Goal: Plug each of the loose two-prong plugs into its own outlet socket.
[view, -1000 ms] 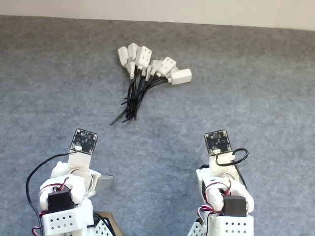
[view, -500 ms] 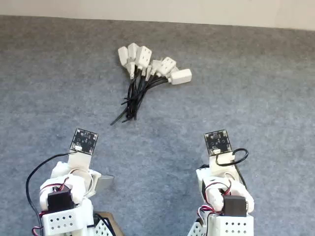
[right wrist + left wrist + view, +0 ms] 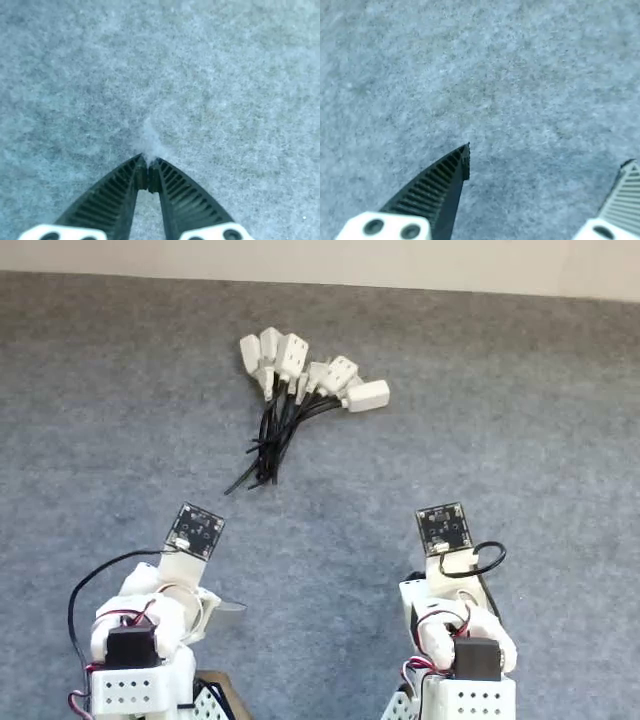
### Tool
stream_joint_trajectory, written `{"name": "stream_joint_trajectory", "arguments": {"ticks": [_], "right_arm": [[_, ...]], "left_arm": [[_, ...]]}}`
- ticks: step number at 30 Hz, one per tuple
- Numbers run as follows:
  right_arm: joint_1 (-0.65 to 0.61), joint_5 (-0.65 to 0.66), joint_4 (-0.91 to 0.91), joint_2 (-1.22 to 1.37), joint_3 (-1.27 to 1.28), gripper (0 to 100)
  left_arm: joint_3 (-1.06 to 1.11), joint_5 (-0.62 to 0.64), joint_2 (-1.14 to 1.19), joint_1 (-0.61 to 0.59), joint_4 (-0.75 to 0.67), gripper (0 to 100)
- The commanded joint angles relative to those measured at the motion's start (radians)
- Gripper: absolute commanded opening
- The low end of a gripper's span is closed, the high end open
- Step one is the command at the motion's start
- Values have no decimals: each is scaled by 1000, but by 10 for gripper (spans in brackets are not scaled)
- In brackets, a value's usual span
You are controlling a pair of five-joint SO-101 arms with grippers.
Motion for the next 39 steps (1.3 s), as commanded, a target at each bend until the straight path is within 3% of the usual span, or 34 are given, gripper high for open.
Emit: {"name": "stream_joint_trajectory", "arguments": {"ticks": [1, 23, 28, 35, 39], "right_arm": [[8, 8, -15, 1, 139, 9], [4, 8, -19, 1, 137, 9], [5, 11, -134, 1, 139, 13], [70, 344, -298, 1, 137, 13], [71, 407, -315, 1, 136, 13]], "left_arm": [[18, 8, -8, 25, 15, 429], [18, 8, -10, 25, 8, 429], [18, 6, -10, 12, -150, 431], [18, 6, -8, -139, -310, 431], [18, 5, -8, -163, -313, 430]]}}
